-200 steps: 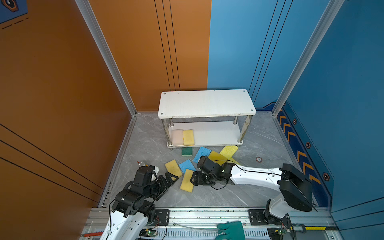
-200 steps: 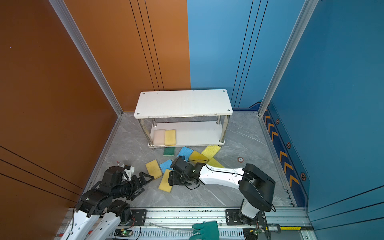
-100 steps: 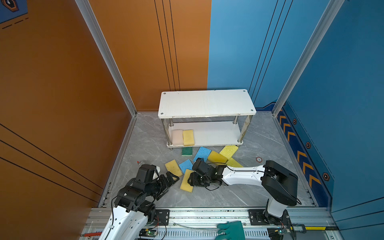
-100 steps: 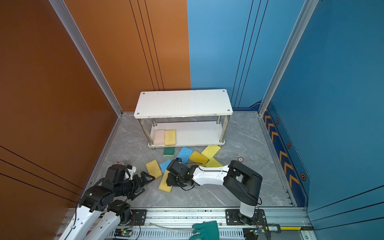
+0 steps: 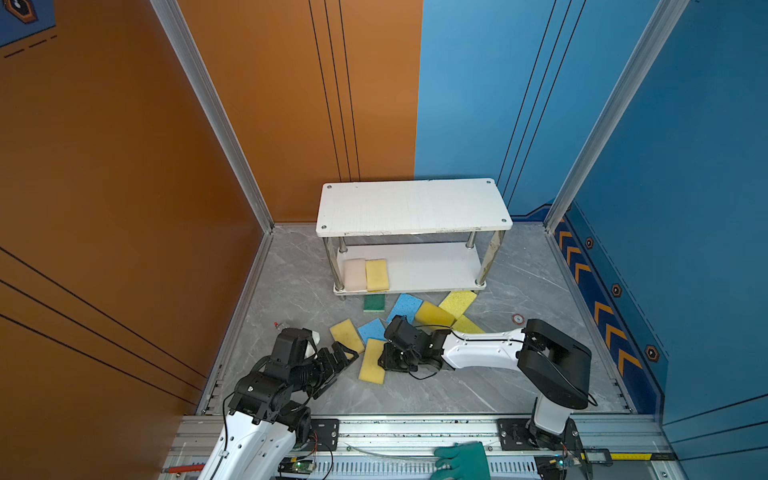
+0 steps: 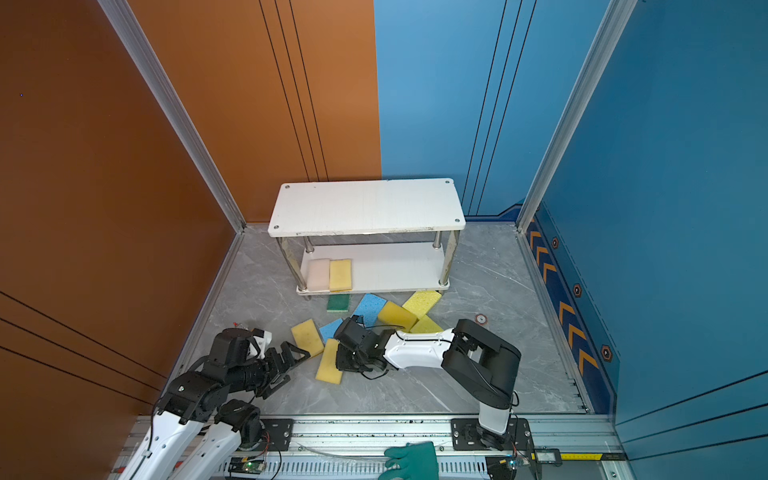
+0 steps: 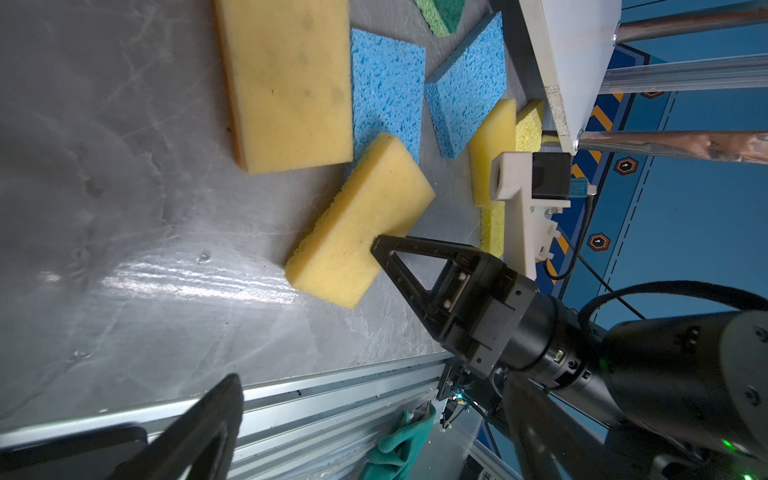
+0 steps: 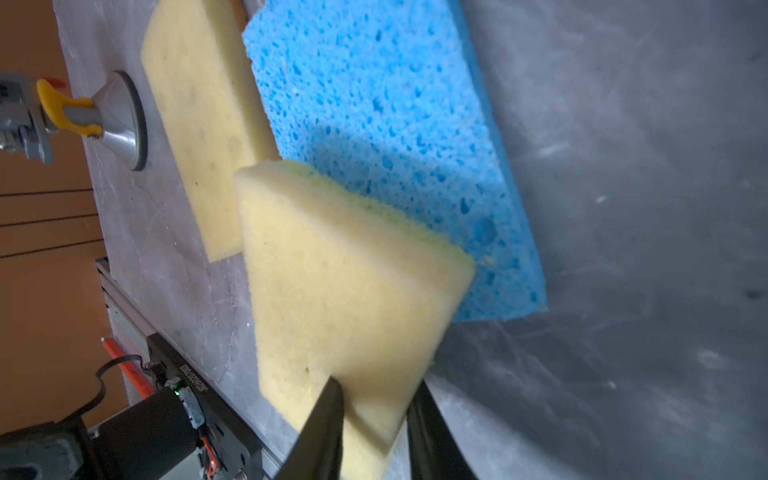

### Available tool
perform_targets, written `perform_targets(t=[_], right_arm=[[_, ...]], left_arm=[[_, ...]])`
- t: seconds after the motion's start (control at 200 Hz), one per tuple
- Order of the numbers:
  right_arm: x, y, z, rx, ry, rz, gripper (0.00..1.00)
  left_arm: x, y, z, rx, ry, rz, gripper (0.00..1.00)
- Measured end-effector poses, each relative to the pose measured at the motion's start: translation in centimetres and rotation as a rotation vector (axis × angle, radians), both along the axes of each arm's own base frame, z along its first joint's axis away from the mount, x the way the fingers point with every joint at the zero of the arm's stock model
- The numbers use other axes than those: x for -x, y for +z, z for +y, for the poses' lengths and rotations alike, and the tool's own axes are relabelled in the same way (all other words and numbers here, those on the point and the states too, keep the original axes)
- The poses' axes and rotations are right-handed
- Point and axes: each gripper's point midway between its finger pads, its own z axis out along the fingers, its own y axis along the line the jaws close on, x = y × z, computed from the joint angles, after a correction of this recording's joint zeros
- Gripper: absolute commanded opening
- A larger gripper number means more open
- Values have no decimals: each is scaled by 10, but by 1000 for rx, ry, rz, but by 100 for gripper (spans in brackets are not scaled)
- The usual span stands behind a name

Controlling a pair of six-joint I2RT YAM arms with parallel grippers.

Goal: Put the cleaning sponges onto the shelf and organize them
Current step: 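Close the right gripper on the yellow sponge, then lift the yellow sponge with the right gripper while the left gripper approaches it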

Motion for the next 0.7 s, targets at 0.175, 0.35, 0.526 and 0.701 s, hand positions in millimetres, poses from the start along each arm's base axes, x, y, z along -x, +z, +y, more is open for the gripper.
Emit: perform_targets(t=[0.175,0.35,0.526,0.701], right_arm=[[-3,0,-1,1,1,-4,11],[-5,5,-7,-5,3,-16,10],[-14,36,-28,-46,-22,-46,8],[-42,81,-66,-123,-71,-73,8]], left_arm=[[-3,2,0,4,5,-12,98],[-6,2,-1,5,5,-17,98],[-12,9,-6,32,-7,-45,98],[-22,20,-18,89,-40,-85,98]])
